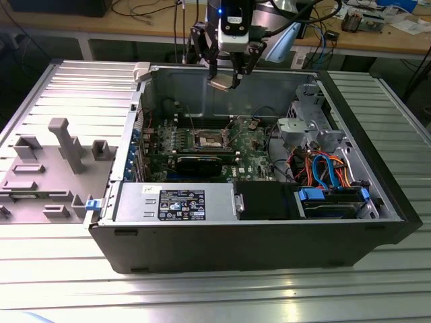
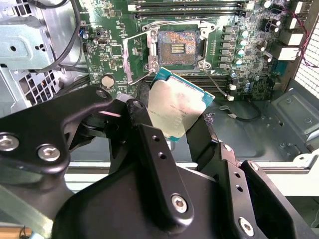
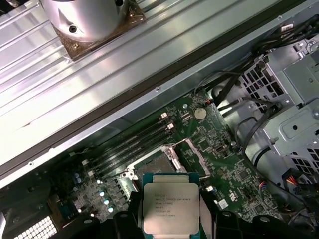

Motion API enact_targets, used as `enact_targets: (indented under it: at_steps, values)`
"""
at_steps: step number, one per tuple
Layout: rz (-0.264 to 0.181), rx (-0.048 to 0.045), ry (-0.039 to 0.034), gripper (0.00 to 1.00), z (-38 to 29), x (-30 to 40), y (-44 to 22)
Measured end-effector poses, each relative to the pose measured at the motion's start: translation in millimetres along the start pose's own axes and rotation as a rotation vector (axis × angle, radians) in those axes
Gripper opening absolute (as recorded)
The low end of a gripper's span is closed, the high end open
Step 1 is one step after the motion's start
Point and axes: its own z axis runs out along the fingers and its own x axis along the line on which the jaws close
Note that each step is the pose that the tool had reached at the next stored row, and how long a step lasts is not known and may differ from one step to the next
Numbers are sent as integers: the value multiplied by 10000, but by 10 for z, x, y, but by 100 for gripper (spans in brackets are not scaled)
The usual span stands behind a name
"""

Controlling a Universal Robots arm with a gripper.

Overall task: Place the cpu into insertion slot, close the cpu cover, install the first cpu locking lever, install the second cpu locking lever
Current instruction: 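Place the cpu into insertion slot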

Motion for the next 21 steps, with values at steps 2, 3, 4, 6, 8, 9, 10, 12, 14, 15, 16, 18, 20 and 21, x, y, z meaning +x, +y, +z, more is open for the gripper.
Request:
enact_targets:
  at_steps: [2,3,4,6,8,9,10,12,14,15,16,18,20,21]
  values:
    - [50,-1,-5,54,0,0,0]
    - [74,-2,-6,54,0,0,0]
    - [100,-2,-9,54,0,0,0]
    - [180,-4,-16,54,0,0,0]
    - [259,-6,-23,54,0,0,0]
    - [285,-6,-26,54,0,0,0]
    - [305,-6,-28,54,0,0,0]
    - [308,-6,-27,54,0,0,0]
    - [308,-6,-28,54,0,0,0]
    - [308,-7,-28,54,0,0,0]
    - [309,-7,-28,54,0,0,0]
    - [309,-7,-28,54,0,0,0]
    - [309,-6,-28,54,0,0,0]
    - [314,-7,-28,54,0,0,0]
